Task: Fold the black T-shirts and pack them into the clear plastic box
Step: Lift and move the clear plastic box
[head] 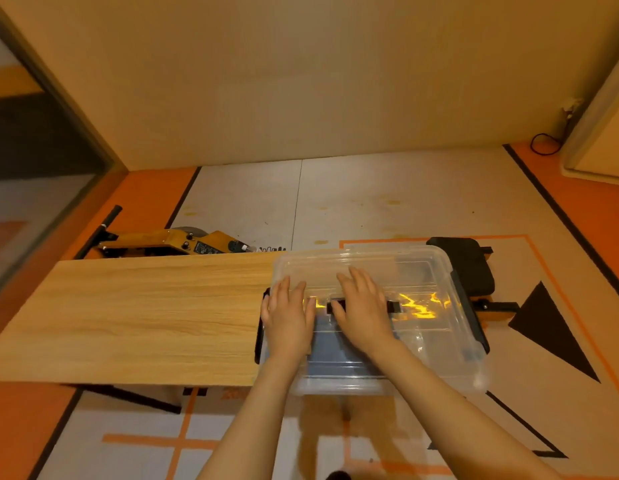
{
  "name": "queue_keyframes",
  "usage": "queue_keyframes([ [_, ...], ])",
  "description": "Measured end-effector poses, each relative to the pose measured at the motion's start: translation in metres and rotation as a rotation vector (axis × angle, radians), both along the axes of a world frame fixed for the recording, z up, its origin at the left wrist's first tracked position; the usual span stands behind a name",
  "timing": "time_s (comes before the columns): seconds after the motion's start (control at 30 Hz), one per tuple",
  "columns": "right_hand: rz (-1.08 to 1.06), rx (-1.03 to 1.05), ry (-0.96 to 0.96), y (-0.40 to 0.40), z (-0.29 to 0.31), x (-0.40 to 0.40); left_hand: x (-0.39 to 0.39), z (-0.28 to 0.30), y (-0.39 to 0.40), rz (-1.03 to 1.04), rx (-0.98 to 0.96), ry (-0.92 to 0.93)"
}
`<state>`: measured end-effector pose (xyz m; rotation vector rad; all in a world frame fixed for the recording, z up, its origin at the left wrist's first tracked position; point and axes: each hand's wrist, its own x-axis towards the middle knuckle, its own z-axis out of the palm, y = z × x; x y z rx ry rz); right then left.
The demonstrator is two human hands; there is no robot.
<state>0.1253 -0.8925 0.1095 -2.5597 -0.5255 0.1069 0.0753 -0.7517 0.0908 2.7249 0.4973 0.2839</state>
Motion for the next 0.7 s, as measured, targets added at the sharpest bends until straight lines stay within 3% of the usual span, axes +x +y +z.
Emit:
queue_keyframes([
  [0.13,0.198,-0.069,0.017,0.050,-0.012,-0.018,-0.020,-0.004,0.046,0.088,-0.052,0.093],
  [0.4,0.226,-0.196,-0.063,0.064,-0.035,-0.027,-0.025,-0.013,0.073,0.169,-0.651,0.247],
  [0.57,0.216,-0.178,-0.061,0.066,-0.035,-0.027,-0.027,-0.014,0.072,0.253,-0.628,0.123],
  [0.7,0.192,-0.151,-0.070,0.065,-0.037,-0.028,-0.021,-0.006,0.064,0.231,-0.461,0.011],
])
